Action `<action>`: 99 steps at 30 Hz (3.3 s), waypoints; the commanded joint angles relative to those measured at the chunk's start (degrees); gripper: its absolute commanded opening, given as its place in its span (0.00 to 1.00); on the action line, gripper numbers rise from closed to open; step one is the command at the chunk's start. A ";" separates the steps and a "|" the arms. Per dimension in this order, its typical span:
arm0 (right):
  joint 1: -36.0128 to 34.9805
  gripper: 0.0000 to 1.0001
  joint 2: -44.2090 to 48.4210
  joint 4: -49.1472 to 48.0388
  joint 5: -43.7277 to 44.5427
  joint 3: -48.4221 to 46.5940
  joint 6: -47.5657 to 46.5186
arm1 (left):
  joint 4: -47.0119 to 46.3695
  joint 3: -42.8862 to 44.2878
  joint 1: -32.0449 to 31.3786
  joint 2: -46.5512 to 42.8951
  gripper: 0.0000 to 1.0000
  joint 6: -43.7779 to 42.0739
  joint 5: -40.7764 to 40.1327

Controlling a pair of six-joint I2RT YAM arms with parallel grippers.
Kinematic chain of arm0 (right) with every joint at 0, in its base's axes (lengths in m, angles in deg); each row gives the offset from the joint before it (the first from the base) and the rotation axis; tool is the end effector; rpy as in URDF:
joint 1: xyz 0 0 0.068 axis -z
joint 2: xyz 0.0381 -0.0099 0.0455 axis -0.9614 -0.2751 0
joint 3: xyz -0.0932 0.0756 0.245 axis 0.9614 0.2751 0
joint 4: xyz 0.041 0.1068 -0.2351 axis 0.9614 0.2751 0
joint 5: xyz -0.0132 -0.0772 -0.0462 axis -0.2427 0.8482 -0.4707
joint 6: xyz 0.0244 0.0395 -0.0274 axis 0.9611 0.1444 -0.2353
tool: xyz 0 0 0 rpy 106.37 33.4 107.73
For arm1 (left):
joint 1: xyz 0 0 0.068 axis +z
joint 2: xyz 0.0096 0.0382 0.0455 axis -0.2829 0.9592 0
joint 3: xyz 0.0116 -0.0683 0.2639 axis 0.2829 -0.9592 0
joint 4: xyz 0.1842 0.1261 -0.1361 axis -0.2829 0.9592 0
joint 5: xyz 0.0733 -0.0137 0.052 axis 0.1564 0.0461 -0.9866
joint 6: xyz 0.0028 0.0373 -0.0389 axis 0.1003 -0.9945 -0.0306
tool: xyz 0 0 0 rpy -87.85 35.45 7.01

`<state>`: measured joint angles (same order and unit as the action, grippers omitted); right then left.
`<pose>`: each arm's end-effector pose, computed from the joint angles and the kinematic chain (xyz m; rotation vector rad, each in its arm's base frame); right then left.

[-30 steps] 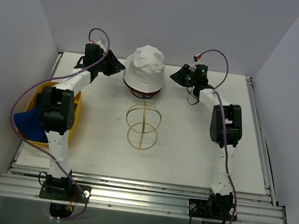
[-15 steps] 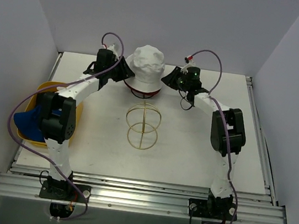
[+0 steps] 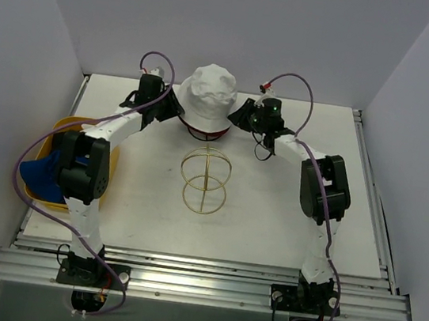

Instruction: Stack the hats

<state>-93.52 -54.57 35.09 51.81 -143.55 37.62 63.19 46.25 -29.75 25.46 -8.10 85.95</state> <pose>0.4685 0.1804 0.2252 -0.1134 1.8021 0.9942 0.4511 -0.1110 0.2438 -0.3883 2.1775 -0.6302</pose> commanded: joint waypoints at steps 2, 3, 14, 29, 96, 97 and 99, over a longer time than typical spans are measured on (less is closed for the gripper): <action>-0.29 0.17 7.57 -1.27 2.33 2.66 -1.60 | -0.36 -0.79 0.31 -4.61 0.49 -0.91 -2.37; -0.64 0.17 8.45 -2.50 2.16 3.37 -1.60 | -1.85 -1.58 0.14 -5.23 0.49 -1.09 -1.59; -5.82 0.16 9.25 -7.78 -3.03 4.61 0.42 | -10.55 -4.13 -3.29 -4.70 0.49 -2.59 7.30; -6.27 0.13 1.60 -6.29 0.39 1.79 1.13 | -3.45 -3.17 -2.06 -0.67 0.49 -1.35 0.88; -0.20 0.21 65.32 11.64 8.48 38.01 -3.18 | 37.25 -25.05 30.20 -42.41 0.29 -6.80 -18.55; -0.12 0.21 65.41 11.73 8.57 38.00 -3.18 | 37.08 -25.05 30.11 -42.32 0.24 -7.24 -18.11; -0.11 0.22 65.85 11.99 8.57 37.92 -3.09 | 37.60 -24.53 30.20 -42.15 0.04 -7.50 -17.23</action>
<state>-93.72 9.86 50.00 61.36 -105.25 34.17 102.86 20.94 0.08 -16.42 -14.11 66.10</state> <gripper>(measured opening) 0.213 0.122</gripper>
